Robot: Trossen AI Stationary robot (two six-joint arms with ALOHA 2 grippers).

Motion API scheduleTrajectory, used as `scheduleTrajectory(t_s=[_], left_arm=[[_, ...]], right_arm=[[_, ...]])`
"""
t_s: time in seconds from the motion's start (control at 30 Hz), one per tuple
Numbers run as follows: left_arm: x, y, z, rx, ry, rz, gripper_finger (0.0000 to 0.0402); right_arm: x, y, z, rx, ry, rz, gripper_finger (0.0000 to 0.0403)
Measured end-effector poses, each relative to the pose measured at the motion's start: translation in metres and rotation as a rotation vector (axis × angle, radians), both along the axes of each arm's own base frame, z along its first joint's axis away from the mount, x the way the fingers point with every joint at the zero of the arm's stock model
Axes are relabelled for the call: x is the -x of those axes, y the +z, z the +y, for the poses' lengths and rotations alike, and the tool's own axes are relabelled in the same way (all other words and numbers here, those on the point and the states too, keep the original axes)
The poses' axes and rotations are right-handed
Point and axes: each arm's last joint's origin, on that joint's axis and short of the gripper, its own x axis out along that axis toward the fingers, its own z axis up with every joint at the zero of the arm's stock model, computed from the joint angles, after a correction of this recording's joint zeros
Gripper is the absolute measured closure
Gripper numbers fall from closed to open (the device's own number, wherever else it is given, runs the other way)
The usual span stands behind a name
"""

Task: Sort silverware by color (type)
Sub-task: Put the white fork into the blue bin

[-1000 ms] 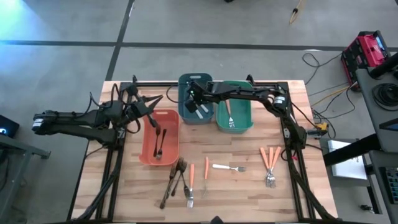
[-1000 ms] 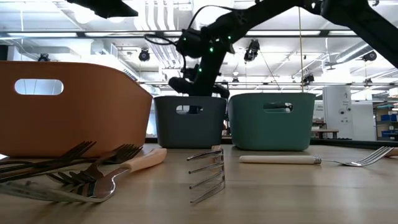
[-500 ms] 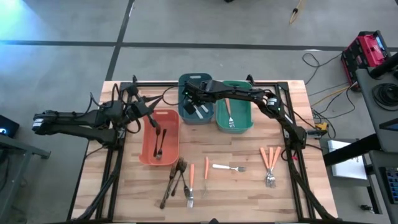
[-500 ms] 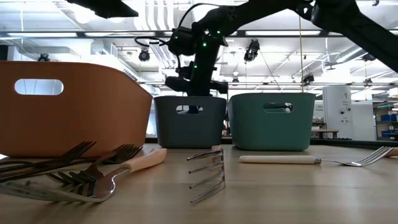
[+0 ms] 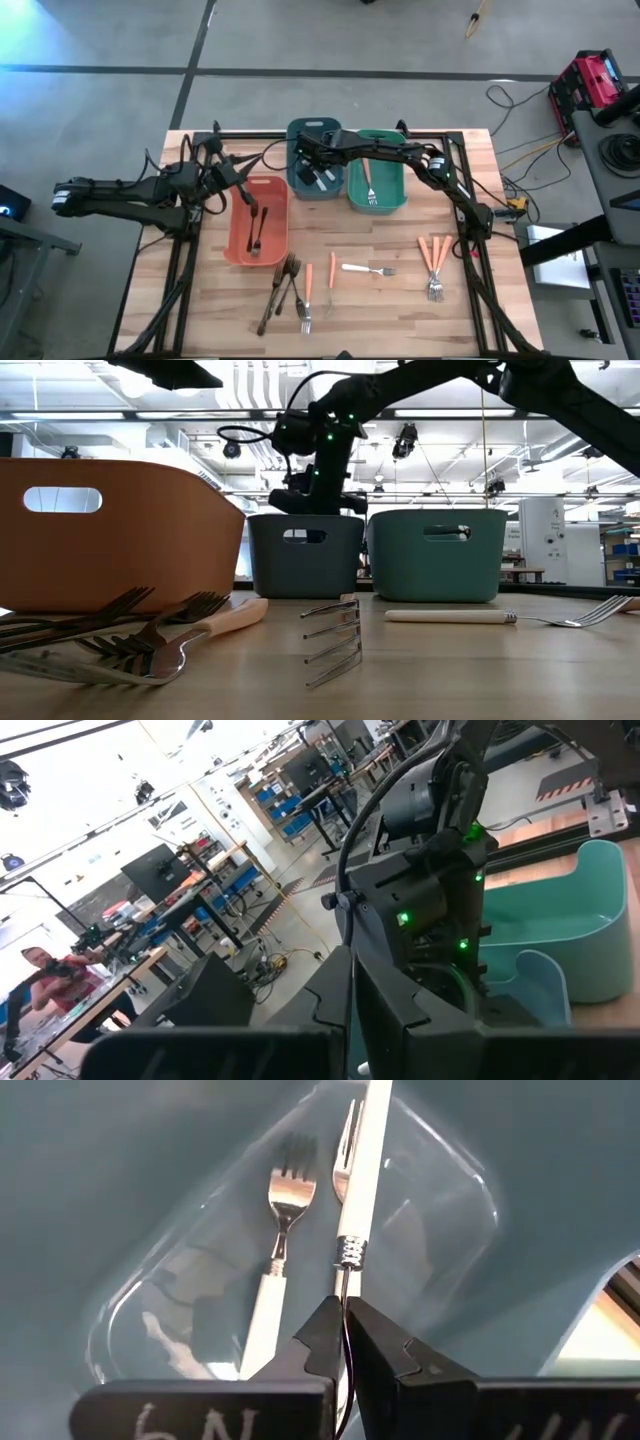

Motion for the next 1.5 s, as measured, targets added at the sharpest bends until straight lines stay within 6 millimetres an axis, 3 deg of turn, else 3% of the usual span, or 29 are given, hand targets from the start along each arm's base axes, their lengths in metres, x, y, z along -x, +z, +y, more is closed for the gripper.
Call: scheduleTrajectory(t_s=[0.4, 0.67, 1.5], left_arm=[[0.000, 0.000, 0.000, 0.000, 0.000, 0.000, 0.0401], [0.000, 0.000, 0.000, 0.000, 0.000, 0.000, 0.0401], [0.000, -0.001, 0.000, 0.007, 0.000, 0.004, 0.0401]], right_arm=[[-0.008, 0.000, -0.001, -0.019, 0.023, -0.091, 0.0394], [-0.012, -0.020, -0.003, -0.034, 0.022, -0.050, 0.0394], [-0.009, -0.022, -0.002, -0.043, 0.027, -0.013, 0.0394]])
